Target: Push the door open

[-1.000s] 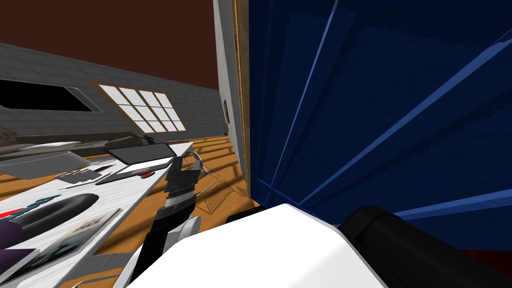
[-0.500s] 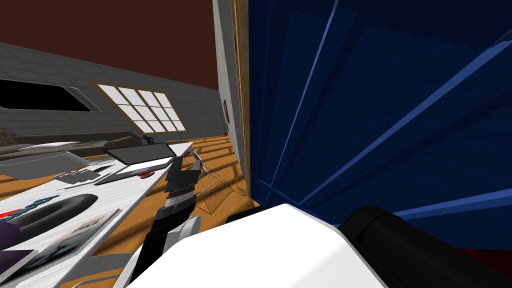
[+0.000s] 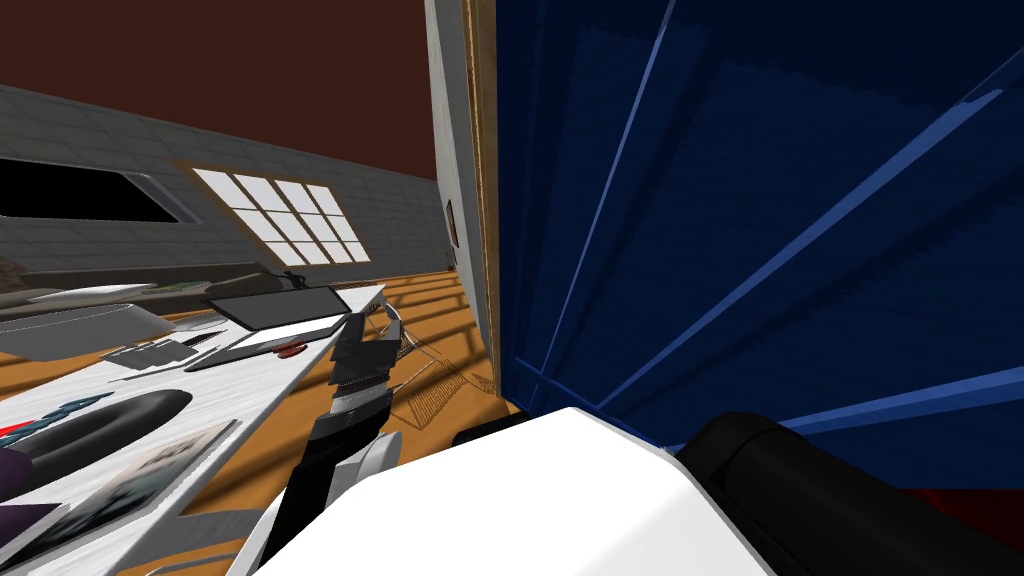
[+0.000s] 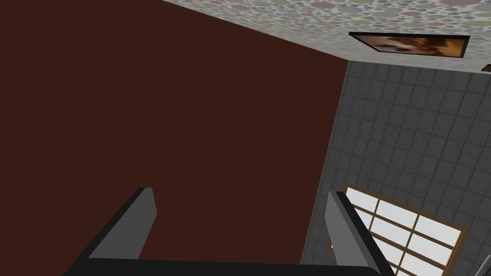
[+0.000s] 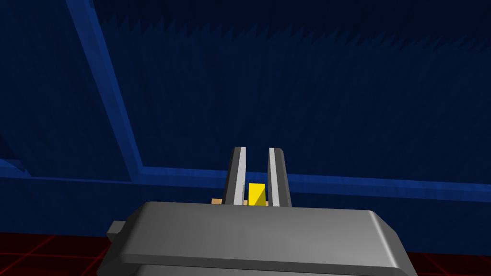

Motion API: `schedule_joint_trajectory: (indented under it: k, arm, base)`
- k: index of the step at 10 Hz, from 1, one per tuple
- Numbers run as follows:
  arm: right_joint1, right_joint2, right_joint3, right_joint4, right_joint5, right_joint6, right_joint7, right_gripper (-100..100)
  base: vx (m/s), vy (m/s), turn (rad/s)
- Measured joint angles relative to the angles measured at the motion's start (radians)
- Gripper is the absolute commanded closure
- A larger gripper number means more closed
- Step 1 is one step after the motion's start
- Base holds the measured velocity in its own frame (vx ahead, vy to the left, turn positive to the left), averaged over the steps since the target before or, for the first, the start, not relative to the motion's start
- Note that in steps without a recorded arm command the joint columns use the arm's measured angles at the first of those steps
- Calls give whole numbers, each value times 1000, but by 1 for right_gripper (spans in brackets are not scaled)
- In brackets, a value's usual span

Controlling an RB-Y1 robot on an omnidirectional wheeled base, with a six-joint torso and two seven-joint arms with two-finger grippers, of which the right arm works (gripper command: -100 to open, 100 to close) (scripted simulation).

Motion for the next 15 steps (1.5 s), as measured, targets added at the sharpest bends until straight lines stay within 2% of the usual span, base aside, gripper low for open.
schedule_joint_trajectory:
  k: [1,3,7,9,10,15]
  arm:
    - [8,6,2,-21,1,8,-2,100]
    - [3,1,2,-9,1,3,-2,100]
    - [6,4,2,-18,2,7,-2,100]
    - [6,-3,9,-16,5,9,-5,100]
    - [-1,-14,13,1,7,3,-8,100]
    - [2,-12,15,-11,9,9,-8,100]
  base:
    - [0,0,0]
    - [0,0,0]
    - [0,0,0]
    - [3,-3,-10]
    - [4,-4,-11]
    - [0,0,0]
